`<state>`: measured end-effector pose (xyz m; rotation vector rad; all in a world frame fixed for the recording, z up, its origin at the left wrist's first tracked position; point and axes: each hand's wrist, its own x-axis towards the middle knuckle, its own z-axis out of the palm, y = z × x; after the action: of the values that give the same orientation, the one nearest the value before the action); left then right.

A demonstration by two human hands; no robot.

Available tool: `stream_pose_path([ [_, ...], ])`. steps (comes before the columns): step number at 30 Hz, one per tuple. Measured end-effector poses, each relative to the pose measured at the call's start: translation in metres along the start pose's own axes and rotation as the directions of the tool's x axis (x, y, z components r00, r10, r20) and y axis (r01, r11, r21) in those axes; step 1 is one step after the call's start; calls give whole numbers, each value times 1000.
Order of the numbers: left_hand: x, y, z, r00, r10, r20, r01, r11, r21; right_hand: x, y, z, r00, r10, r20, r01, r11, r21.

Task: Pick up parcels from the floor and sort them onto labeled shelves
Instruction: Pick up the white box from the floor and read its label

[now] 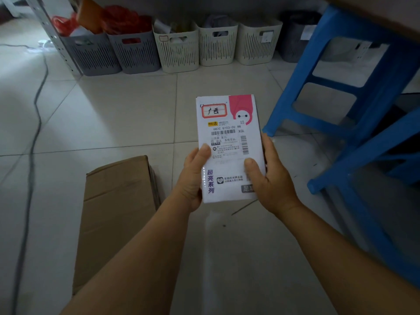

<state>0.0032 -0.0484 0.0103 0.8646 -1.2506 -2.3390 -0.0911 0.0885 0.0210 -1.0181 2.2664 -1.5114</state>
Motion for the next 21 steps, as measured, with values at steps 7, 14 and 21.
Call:
stream_pose_path([
  [7, 2, 10, 9, 999, -49, -7, 50, 997, 52, 19, -1, -2, 951, 297, -81, -266, 926, 269],
  [14, -42, 38, 21, 1000, -1, -1, 2, 980, 199, 15, -51, -24, 832, 547, -92, -451, 764, 461],
  [21, -111, 134, 81, 999, 13, -42, -5, 984, 178, 12, -170, -91, 759, 649, -57, -511, 648, 564],
])
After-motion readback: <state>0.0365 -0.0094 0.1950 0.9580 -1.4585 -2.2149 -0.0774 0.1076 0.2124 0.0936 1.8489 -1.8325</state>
